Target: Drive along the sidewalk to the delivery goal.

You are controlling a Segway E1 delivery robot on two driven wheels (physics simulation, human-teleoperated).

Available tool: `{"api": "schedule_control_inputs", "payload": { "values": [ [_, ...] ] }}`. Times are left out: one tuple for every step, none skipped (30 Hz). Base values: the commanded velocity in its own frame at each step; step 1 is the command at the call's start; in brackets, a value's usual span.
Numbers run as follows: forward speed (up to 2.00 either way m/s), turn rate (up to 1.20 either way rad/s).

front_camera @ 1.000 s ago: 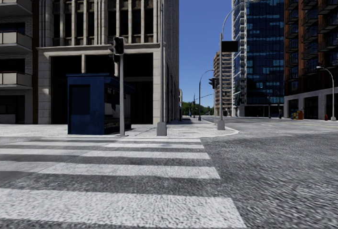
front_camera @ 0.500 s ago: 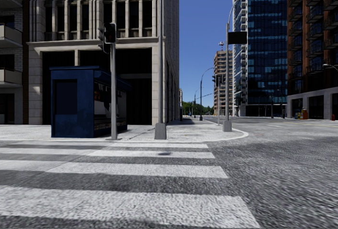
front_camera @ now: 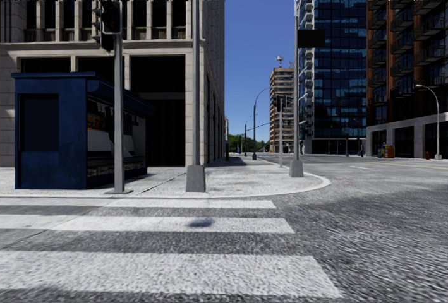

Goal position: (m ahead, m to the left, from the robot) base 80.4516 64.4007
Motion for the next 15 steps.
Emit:
{"api": "schedule_control_inputs", "payload": {
  "values": [
    [2.0, 0.0],
    [2.0, 0.0],
    [2.0, 0.0],
    [2.0, 0.0],
    [2.0, 0.0],
    [2.0, 0.0],
    [2.0, 0.0],
    [2.0, 0.0],
    [2.0, 0.0],
    [2.0, 0.0],
    [2.0, 0.0],
    [2.0, 0.0],
    [2.0, 0.0],
    [2.0, 0.0],
    [2.0, 0.0]
  ]
}}
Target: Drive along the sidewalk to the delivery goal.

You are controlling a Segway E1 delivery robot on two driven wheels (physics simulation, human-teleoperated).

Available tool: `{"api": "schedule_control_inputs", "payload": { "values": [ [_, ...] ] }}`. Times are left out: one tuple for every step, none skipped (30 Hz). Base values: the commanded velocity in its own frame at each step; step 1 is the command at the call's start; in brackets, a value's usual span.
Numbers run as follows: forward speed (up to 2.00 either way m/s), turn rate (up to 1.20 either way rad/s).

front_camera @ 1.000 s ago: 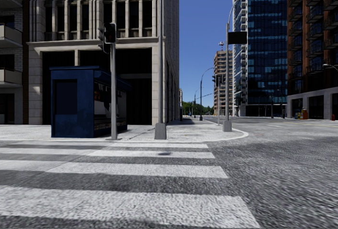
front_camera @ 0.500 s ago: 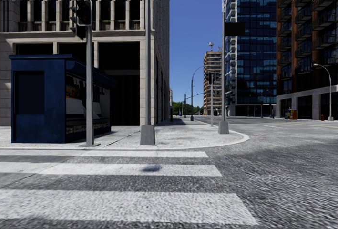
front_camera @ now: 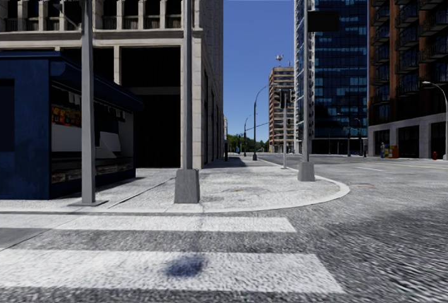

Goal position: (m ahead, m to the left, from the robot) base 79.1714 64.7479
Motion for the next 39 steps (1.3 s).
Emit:
{"api": "schedule_control_inputs", "payload": {
  "values": [
    [2.0, 0.0],
    [2.0, -0.04],
    [2.0, -0.51],
    [2.0, -0.78],
    [2.0, -0.78],
    [2.0, -0.88],
    [2.0, 0.0],
    [2.0, 0.0],
    [2.0, 0.0],
    [2.0, 0.0],
    [2.0, 0.0],
    [2.0, 0.0],
    [2.0, 0.0],
    [2.0, 0.0],
    [2.0, 0.0],
    [2.0, 0.0],
    [2.0, 0.0],
    [2.0, 0.0],
    [2.0, 0.0],
    [2.0, 0.0],
    [2.0, 0.0],
    [2.0, -0.74],
    [2.0, -0.78],
    [2.0, 0.0],
    [2.0, 0.0],
    [2.0, 0.0],
    [2.0, 0.0],
    [2.0, 0.0],
    [2.0, 0.0],
    [2.0, 0.0],
    [2.0, 0.0],
    [2.0, 0.0],
    [2.0, 0.0],
    [2.0, 0.0],
    [2.0, -0.45],
    [2.0, -0.45],
    [2.0, -0.62],
    [2.0, -1.2],
    [2.0, -1.2]
  ]
}}
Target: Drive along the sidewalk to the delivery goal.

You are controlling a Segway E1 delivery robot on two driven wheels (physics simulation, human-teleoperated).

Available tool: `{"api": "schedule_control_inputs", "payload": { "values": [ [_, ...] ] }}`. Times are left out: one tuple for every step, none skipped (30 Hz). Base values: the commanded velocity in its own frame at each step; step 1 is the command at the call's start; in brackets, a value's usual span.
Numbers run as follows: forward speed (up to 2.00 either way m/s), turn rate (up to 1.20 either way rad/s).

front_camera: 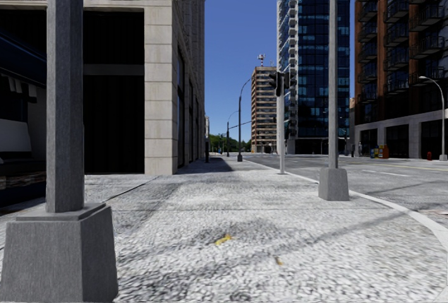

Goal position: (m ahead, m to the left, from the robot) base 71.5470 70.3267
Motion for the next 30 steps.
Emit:
{"api": "schedule_control_inputs", "payload": {
  "values": [
    [2.0, -1.2],
    [2.0, -1.2],
    [2.0, -0.87],
    [2.0, -0.03],
    [2.0, 0.0],
    [2.0, 0.0],
    [2.0, 0.0],
    [2.0, 0.0],
    [2.0, 0.0],
    [2.0, 0.0],
    [2.0, 0.0],
    [2.0, 0.0],
    [2.0, 0.0],
    [2.0, 0.0],
    [2.0, 0.0],
    [2.0, 0.0],
    [2.0, 0.0],
    [2.0, 0.0],
    [2.0, 0.0],
    [2.0, 0.0],
    [2.0, 0.0],
    [2.0, 0.0],
    [2.0, 0.0],
    [2.0, 0.0],
    [2.0, 0.0],
    [2.0, 0.0],
    [2.0, 0.0],
    [2.0, 0.0],
    [2.0, 0.0],
    [2.0, 0.0]
  ]
}}
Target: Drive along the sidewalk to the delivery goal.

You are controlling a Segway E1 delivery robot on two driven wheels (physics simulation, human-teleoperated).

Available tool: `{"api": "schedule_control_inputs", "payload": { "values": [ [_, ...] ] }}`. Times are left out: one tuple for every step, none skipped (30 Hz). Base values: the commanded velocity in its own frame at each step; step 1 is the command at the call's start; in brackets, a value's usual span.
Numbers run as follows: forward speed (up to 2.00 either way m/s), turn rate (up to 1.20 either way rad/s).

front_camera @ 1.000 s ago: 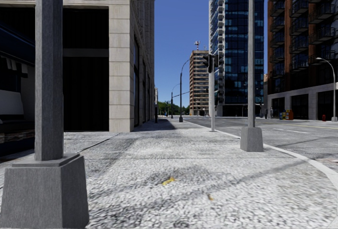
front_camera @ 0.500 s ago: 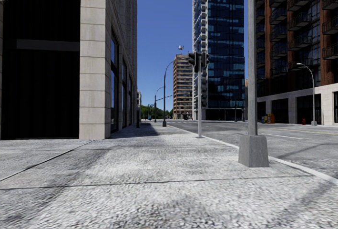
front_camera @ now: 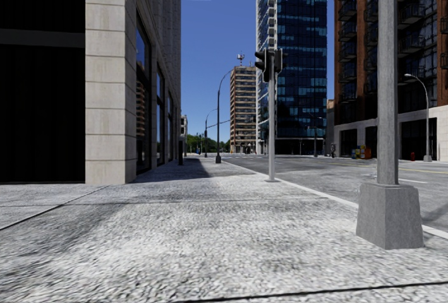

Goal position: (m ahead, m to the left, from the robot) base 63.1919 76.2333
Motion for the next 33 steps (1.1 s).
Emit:
{"api": "schedule_control_inputs", "payload": {
  "values": [
    [2.0, 0.0],
    [2.0, 0.0],
    [2.0, 0.0],
    [2.0, 0.0],
    [2.0, 0.0],
    [2.0, 0.0],
    [2.0, 0.0],
    [2.0, 0.0],
    [2.0, 0.0],
    [2.0, 0.0],
    [2.0, 0.0],
    [2.0, 0.0],
    [2.0, 0.0],
    [2.0, 0.0],
    [2.0, 0.0],
    [2.0, 0.0],
    [2.0, 0.0],
    [2.0, 0.0],
    [2.0, 0.0],
    [2.0, 0.0],
    [2.0, 0.0],
    [2.0, 0.0],
    [2.0, 0.0],
    [2.0, 0.0],
    [2.0, 0.0],
    [2.0, 0.0],
    [2.0, 0.0],
    [2.0, 0.0],
    [2.0, 0.08],
    [2.0, 0.2],
    [2.0, 0.2],
    [2.0, 0.32],
    [2.0, 0.36]
  ]
}}
